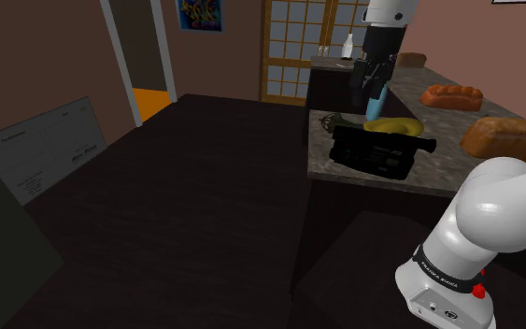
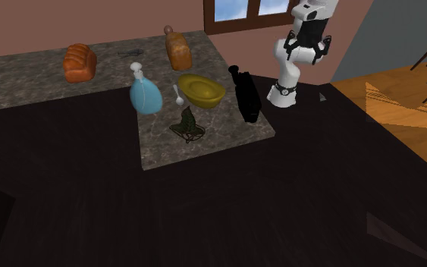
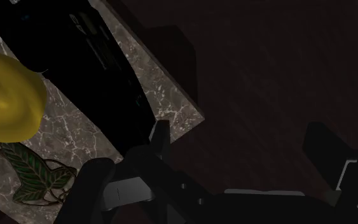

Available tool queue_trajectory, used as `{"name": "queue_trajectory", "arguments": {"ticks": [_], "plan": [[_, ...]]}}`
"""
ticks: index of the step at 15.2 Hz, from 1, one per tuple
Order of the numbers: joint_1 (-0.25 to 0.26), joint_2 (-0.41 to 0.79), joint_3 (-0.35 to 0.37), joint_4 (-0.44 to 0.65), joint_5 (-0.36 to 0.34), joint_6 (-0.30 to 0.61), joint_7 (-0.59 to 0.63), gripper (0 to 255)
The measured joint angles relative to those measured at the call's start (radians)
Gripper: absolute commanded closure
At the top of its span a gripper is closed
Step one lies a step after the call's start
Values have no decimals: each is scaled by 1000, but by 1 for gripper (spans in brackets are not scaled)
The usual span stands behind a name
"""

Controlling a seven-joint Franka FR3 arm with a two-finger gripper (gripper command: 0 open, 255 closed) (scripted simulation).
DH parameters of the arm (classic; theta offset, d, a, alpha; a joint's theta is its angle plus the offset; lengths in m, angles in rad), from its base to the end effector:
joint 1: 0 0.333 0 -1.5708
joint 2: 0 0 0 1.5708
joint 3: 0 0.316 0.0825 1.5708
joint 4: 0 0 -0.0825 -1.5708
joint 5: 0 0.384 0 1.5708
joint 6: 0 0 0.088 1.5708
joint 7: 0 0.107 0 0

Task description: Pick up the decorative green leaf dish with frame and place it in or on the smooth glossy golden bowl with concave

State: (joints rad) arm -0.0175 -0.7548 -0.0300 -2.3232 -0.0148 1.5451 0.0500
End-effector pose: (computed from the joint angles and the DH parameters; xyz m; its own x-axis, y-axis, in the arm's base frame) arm 0.3124 -0.0193 0.5940 0.9957 -0.0891 -0.0238 -0.0892 -0.9960 -0.0046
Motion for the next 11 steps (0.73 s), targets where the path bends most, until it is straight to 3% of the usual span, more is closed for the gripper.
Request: {"name": "queue_trajectory", "arguments": {"ticks": [3,11], "plan": [[-6,-4,-23,-31,-22,33,-34,0],[-45,40,-171,-143,-153,242,-240,0]]}}
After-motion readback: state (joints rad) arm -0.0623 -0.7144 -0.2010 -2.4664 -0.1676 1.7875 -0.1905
